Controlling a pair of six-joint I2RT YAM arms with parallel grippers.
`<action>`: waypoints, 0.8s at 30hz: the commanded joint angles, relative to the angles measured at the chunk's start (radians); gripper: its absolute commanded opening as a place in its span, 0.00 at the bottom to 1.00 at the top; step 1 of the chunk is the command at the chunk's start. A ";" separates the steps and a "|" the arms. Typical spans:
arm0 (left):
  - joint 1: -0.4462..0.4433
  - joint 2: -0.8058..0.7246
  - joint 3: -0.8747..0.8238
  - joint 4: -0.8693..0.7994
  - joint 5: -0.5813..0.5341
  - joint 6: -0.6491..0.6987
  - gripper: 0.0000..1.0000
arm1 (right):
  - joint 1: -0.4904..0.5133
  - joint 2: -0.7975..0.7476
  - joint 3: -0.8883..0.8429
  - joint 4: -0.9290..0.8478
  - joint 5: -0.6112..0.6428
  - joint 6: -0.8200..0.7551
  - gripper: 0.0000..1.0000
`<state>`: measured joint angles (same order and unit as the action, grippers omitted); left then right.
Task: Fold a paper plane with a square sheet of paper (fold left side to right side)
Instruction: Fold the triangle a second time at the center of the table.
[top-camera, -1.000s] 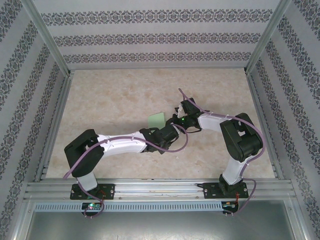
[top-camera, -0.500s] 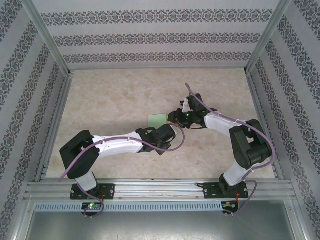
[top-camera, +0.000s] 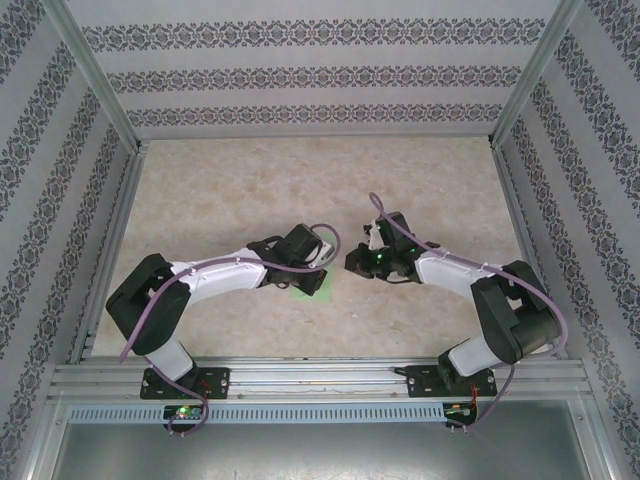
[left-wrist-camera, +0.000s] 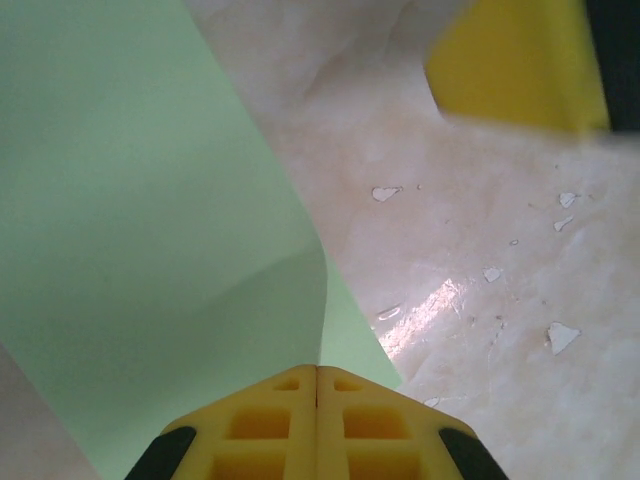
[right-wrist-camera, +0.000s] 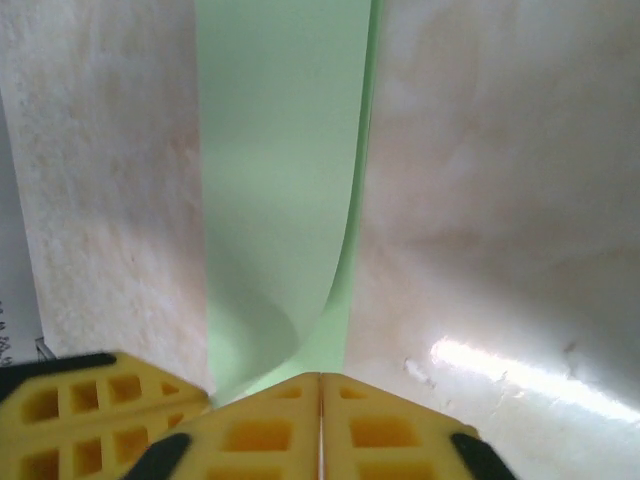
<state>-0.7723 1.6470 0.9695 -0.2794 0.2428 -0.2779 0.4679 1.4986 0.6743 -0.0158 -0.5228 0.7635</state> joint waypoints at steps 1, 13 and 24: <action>0.027 -0.020 -0.018 0.051 0.084 -0.063 0.00 | 0.057 -0.017 -0.051 0.090 0.051 0.068 0.01; 0.064 -0.029 -0.041 0.074 0.093 -0.098 0.00 | 0.216 0.103 -0.066 0.258 0.122 0.190 0.00; 0.081 -0.036 -0.052 0.069 0.085 -0.098 0.00 | 0.244 0.171 -0.056 0.250 0.113 0.220 0.00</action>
<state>-0.7086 1.6455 0.9329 -0.2329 0.3222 -0.3580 0.6987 1.6489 0.6071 0.2306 -0.4267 0.9672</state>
